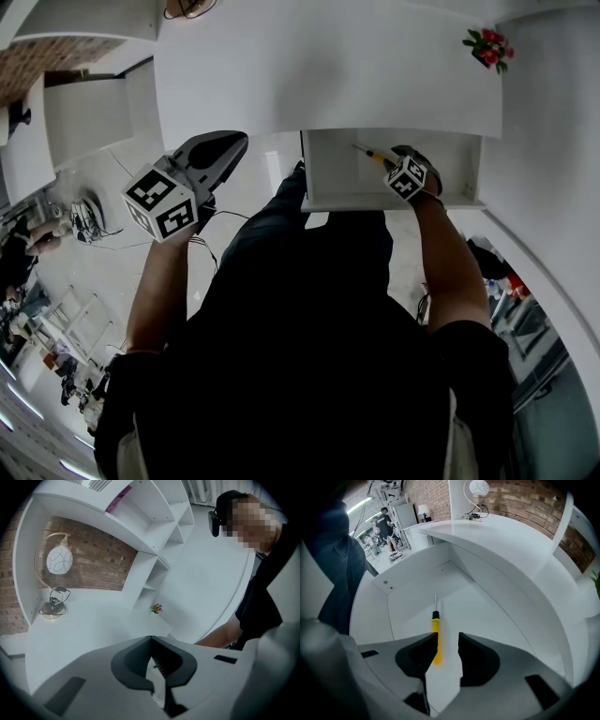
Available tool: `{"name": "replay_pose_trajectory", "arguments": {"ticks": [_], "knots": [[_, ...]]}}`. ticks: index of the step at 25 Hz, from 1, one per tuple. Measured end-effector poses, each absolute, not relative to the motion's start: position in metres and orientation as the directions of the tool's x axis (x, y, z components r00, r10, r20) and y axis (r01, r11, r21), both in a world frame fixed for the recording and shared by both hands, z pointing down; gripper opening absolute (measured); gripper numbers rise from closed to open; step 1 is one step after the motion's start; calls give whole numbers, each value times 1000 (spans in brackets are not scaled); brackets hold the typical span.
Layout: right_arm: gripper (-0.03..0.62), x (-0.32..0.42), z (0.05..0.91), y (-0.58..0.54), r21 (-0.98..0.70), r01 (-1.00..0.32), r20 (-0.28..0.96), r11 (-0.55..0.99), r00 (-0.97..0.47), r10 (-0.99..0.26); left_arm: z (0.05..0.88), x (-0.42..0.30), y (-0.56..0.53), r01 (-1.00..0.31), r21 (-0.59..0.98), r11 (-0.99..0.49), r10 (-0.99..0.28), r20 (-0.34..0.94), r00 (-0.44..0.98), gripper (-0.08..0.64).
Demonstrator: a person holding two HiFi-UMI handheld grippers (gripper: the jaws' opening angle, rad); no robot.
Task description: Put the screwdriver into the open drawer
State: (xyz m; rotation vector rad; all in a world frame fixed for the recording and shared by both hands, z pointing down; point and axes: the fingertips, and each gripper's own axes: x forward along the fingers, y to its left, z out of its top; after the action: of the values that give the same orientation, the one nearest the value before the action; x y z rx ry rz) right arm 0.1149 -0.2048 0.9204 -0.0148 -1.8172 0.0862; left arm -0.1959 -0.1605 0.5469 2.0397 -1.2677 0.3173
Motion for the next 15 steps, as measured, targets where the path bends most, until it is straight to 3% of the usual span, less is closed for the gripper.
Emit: {"name": "replay_pose_trajectory", "arguments": {"ticks": [15], "knots": [[147, 128, 858, -206, -1, -150, 961, 989, -272, -40, 509, -185, -176, -813, 430, -392, -673, 469, 572, 17]]}}
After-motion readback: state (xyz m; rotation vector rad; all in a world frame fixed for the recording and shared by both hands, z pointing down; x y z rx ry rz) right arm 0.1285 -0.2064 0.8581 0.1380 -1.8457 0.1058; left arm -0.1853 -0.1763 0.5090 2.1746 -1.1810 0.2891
